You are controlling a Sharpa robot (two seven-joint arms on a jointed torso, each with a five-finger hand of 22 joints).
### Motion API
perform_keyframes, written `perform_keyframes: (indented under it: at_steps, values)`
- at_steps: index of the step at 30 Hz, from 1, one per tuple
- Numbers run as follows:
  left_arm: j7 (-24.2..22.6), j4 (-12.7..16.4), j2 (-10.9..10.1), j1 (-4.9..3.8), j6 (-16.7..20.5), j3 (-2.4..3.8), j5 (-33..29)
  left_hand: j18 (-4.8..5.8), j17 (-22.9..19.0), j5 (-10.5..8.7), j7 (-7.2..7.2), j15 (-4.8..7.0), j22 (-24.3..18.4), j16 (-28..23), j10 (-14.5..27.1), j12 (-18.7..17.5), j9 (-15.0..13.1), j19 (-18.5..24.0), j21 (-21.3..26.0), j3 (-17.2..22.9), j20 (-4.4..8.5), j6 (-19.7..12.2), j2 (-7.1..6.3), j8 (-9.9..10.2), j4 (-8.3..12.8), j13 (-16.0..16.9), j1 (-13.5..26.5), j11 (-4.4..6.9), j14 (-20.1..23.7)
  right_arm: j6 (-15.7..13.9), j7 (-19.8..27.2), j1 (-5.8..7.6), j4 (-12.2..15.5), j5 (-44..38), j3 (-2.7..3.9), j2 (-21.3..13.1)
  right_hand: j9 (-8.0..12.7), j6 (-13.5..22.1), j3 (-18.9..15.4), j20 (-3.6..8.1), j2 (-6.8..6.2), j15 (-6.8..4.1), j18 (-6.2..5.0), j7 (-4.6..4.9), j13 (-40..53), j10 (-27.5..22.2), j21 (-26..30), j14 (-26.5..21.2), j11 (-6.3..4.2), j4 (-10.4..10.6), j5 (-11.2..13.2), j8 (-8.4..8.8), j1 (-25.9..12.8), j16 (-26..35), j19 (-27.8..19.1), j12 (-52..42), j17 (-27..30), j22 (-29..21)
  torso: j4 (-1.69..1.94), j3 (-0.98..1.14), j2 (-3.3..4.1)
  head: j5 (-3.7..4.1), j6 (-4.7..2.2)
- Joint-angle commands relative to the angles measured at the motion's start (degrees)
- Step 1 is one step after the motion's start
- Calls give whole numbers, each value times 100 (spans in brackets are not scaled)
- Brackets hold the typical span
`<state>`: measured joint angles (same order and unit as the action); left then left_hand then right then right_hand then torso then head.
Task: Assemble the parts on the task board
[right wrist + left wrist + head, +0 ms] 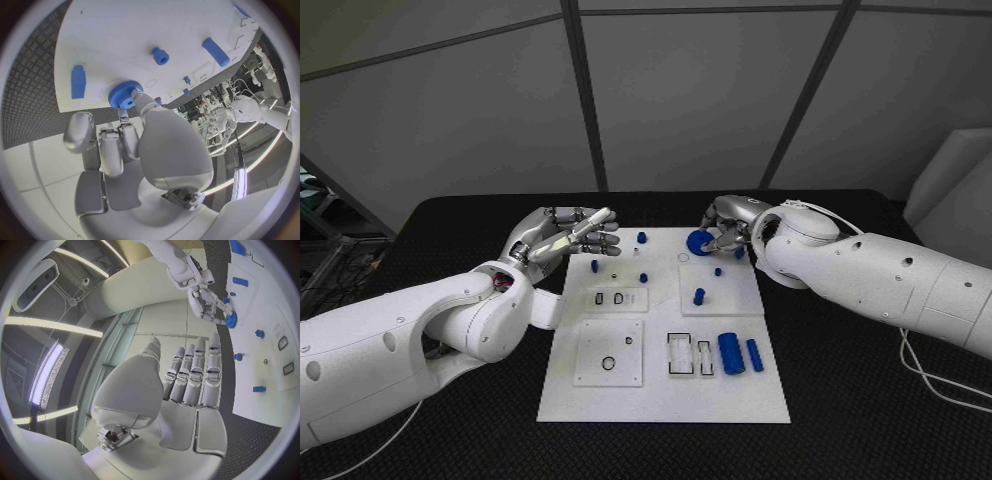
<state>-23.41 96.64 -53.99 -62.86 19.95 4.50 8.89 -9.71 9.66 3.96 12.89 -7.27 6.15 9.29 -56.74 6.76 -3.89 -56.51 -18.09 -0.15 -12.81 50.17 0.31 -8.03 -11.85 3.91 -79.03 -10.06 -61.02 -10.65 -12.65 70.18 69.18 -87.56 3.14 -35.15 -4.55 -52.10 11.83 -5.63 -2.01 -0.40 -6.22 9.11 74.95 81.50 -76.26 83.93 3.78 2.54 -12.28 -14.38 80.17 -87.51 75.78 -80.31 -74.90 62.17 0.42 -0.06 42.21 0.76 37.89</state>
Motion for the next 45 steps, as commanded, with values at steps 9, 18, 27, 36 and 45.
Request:
perform_keyframes:
  at_steps: [9, 18, 27, 36, 45]
  values:
    - [-51, -32, -13, -7, -72, 5, 6, -74, 5, -23, 53, -6, -6, -30, -11, -39, 8, 29, 18, -27, -27, 35, 43, 19, 16, -5, -18, -27, 16, -684, -11, 11, 678, -551, 10, -178, 5, -78, 55, -1, -28, -11, 102, -29, 322, 47, -65, 492, -3, -2, -42, 5, -30, -30, 47, -45, -941, 52, -9, -5, -7, -29, -20]
    - [-68, -117, 22, -8, -70, 5, 6, -74, 9, -23, 55, -6, -8, -34, -11, -43, 8, 29, 20, -30, -28, 35, 46, 22, 18, -5, -18, -28, 15, -966, -39, 14, 752, -901, 10, 156, 19, -57, 71, -1, -49, -9, 111, -25, 333, 55, -88, 497, 0, -11, -44, 30, -44, -40, 68, -53, -965, 96, 24, -2, 7, -20, -37]
    - [-84, -171, 49, -9, -72, 5, 6, -74, 9, -23, 55, -6, -8, -34, -11, -43, 8, 29, 20, -30, -28, 35, 46, 22, 18, -5, -18, -28, 15, -907, 19, 12, 508, -966, -25, 685, 20, -57, 77, -1, -48, -9, 111, -25, 333, 55, -89, 497, 0, -12, -44, 33, -44, -40, 69, -52, -965, 98, 19, -8, 11, -49, -17]
    - [-88, -207, 75, -11, -69, 7, 6, -74, 9, -23, 55, -6, -8, -34, -11, -43, 8, 29, 20, -30, -28, 35, 46, 22, 18, -5, -18, -28, 15, -674, -17, -14, 220, -956, -147, 1013, 28, -47, 87, -2, -57, -6, 108, -19, 314, 40, -83, 494, 5, -12, -34, 50, -61, -35, 60, -36, -953, 84, 7, -3, 13, -90, 2]
    - [-91, -223, 83, -11, -72, 7, 6, -74, 9, -23, 55, -6, -8, -34, -11, -43, 8, 29, 20, -30, -28, 35, 46, 22, 18, -5, -18, -28, 15, -536, -45, -41, 72, -950, -187, 1168, 32, -43, 94, -3, -58, -5, 108, -15, 302, 30, -82, 494, 8, -10, -33, 58, -72, -35, 58, -25, -953, 82, 10, 3, 2, -91, 25]
